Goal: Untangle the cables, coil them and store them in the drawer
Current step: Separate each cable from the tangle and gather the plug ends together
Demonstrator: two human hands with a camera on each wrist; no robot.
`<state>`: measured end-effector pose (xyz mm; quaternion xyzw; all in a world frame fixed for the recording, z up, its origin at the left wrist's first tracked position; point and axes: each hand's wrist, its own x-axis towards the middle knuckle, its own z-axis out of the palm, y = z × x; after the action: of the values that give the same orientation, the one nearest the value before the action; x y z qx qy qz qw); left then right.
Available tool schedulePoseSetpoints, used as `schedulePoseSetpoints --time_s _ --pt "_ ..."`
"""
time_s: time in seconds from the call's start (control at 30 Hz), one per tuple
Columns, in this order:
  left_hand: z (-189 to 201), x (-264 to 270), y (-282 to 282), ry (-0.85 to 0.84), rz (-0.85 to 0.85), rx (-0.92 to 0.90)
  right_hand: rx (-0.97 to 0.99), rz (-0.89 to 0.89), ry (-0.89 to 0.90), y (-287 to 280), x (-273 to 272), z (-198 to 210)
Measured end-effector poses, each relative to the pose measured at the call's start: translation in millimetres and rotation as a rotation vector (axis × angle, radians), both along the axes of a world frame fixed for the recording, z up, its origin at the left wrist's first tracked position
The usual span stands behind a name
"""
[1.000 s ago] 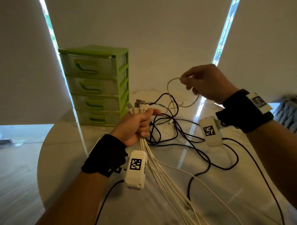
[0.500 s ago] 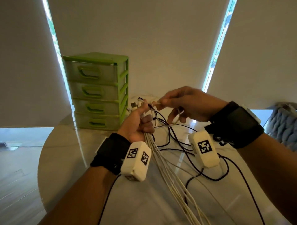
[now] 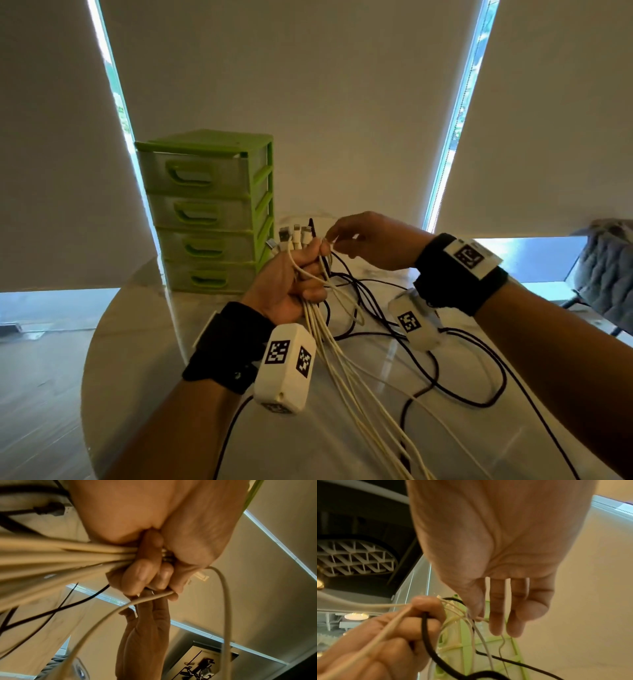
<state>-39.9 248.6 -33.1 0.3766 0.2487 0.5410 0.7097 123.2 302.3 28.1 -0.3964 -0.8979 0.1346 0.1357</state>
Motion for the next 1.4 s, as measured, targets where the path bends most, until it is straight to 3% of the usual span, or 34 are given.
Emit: schedulePoseSetpoints --time_s 0.13,0.2,0.3,0.37,0.4,0.47,0.53,0.63,0.73,0.83,0.9,0.97,1.03,1.13,1.17,1.23,1.33,1.4 --pt "1 1 -1 0.027 0.022 -0.01 0.06 -0.046 -0.126 11 4 7" --pt "1 3 0 0.037 0.076 -0.028 0.082 -0.157 -0.039 23 15 14" --pt "-2 3 4 0.048 0.18 -0.092 -0.101 -0.376 0.503 39 39 34" --pt "-6 0 9 0.03 0.265 -0.166 -0.116 -0.499 0.889 46 60 54" --pt "-7 -1 11 0.005 0.311 -0.201 -0.081 -0.529 1.09 49 71 63" --pt "-9 -2 13 -0.062 0.419 -0.26 0.196 -0.636 1.247 50 89 75" --pt "-9 -3 12 -0.1 0.523 -0.29 0.416 -0.67 1.24 44 94 76" --pt "-4 1 5 -0.083 0.589 -0.256 0.49 -0.494 1.069 24 78 57" --pt "0 6 -1 -0.088 0.63 -0.194 0.331 -0.267 0.815 -5 52 27" --pt "0 3 -2 -0.03 0.604 -0.165 0.213 -0.195 0.625 -33 28 -2" --pt "-2 -3 -3 0.266 0.537 -0.155 0.222 -0.178 0.589 -43 16 -14" --pt "-10 -10 -4 0.738 0.462 -0.105 0.254 -0.212 0.599 -42 12 -13" --pt "-18 -14 -3 1.072 0.441 -0.038 0.288 -0.308 0.707 -31 18 -4" --pt "-21 -16 -3 1.227 0.452 0.028 0.62 -0.478 0.874 -23 31 10" --pt "-19 -16 -5 1.3 0.473 0.052 0.726 -0.491 0.851 -25 32 9" --pt "-17 -18 -7 1.442 0.51 0.103 0.701 -0.415 0.743 -31 25 -2" --pt "-10 -15 -12 1.399 0.599 0.148 0.425 -0.22 0.497 -45 10 -29" --pt "-5 -13 -13 1.138 0.739 0.151 0.367 -0.136 0.369 -51 5 -43"
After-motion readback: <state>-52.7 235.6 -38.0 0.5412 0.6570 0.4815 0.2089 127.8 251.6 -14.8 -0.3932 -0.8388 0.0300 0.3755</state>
